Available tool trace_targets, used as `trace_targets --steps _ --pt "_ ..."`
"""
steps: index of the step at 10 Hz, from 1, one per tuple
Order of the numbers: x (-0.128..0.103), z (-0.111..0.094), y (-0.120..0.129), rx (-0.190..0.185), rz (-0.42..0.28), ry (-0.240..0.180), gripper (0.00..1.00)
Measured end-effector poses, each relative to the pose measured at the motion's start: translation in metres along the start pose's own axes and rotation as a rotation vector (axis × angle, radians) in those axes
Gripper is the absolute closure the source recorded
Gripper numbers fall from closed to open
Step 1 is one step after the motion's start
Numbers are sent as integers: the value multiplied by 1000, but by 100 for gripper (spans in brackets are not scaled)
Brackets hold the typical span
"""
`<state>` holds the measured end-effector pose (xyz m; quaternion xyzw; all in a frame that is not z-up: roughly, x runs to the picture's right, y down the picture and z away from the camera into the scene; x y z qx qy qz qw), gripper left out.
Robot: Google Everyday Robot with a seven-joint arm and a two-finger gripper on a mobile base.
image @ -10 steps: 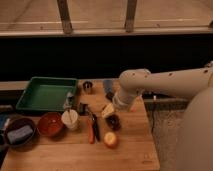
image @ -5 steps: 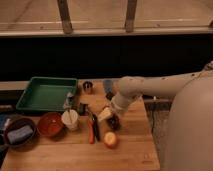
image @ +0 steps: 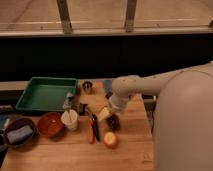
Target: Place grapes in metal cup
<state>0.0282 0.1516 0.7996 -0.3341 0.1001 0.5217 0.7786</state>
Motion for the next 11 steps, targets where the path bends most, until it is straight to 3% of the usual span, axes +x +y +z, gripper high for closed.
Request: trace_targets --steps 1,2,7,11 --pt "-4 8 -7 49 -11 9 20" --pt "-6 16 -12 62 -15 19 20" --pt "-12 47 -36 9 -17 71 20" --pt "-9 65 -29 -32 -11 93 24"
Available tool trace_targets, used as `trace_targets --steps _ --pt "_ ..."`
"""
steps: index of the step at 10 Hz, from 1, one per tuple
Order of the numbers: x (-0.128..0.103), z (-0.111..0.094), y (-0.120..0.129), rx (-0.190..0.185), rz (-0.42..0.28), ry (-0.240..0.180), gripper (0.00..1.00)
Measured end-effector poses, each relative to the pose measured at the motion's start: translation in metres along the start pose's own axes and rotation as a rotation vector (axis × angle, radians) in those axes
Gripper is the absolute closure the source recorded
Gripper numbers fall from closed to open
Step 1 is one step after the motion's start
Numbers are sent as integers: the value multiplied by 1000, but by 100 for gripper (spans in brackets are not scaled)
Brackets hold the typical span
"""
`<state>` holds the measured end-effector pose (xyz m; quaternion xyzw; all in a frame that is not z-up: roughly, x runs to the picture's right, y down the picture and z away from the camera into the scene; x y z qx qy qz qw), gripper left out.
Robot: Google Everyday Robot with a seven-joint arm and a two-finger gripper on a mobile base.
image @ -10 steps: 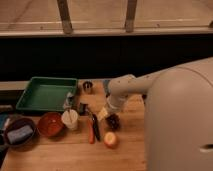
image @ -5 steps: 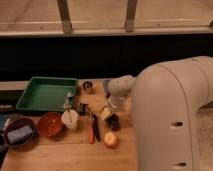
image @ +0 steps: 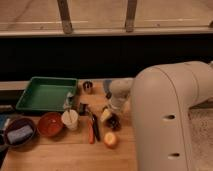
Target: Place grapes in metal cup
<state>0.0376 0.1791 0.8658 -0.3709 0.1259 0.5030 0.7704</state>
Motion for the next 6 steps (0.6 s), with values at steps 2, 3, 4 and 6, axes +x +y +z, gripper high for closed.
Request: trace_targets --steps 2,3,4,6 --pt "-1 6 12 -5 -25 7 43" --pt "0 6 14 -6 -30 7 54" --pt "2 6 17 -11 -30 4 64" --pt "7 5 20 -24 -26 4 85"
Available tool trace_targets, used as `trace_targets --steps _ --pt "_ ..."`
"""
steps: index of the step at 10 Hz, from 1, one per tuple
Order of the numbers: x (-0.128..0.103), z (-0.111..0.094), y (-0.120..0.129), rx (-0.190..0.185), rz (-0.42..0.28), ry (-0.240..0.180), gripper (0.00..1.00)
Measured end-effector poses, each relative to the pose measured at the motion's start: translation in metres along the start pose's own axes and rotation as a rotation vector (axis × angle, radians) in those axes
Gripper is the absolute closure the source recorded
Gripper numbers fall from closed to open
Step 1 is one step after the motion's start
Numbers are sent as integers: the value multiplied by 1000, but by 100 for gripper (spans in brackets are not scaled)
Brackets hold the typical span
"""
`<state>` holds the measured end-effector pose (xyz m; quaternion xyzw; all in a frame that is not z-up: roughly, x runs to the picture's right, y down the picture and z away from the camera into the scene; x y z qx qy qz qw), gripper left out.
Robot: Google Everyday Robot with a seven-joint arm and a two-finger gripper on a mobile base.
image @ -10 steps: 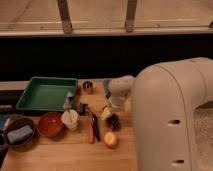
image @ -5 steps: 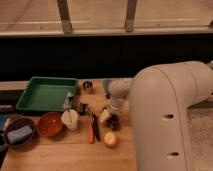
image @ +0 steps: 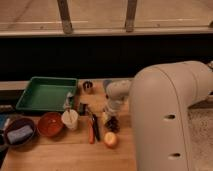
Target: Place grapes in metal cup
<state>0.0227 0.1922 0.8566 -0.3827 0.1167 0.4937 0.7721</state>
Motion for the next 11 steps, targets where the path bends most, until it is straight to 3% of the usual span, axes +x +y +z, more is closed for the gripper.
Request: trace_targets --steps 2,5,8,11 --pt "8 -6 -2 -28 16 -11 100" --pt "10 -35 -11 -75 56 -72 100" --pt "-6 -100 -24 -61 64 -162 100" --pt "-45 -167 -31 -9 24 -254 100"
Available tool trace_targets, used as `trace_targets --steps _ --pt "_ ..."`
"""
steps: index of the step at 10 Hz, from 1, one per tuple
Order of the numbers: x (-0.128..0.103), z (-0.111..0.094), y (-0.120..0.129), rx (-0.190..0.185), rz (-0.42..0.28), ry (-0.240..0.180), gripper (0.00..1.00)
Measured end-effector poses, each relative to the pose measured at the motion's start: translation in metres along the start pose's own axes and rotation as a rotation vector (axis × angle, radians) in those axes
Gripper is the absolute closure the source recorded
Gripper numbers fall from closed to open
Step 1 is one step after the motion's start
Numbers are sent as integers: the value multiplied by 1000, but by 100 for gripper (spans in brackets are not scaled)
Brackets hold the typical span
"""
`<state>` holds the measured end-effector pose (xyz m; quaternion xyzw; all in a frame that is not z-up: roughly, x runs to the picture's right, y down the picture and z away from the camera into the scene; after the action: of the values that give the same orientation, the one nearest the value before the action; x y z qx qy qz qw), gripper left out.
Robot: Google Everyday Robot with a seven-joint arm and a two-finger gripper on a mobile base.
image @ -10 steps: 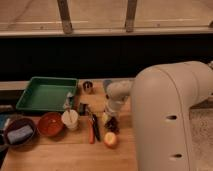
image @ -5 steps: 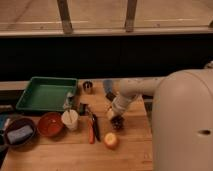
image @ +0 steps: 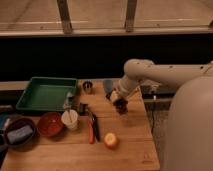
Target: Place grapes in metal cup
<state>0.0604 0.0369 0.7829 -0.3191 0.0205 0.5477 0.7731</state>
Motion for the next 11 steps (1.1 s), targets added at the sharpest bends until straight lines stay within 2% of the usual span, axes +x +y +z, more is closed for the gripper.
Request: trace_targets --steps 1,3,5,7,11 --pt "-27 -17 1 11 -25 -40 100" --pt "-70 -34 7 9 -55 -104 100" --pt "-120 -53 22 -36 -79 -206 100" --pt "-143 -62 30 -71 -86 -254 100" --pt "-143 -63 29 -72 -85 -256 100"
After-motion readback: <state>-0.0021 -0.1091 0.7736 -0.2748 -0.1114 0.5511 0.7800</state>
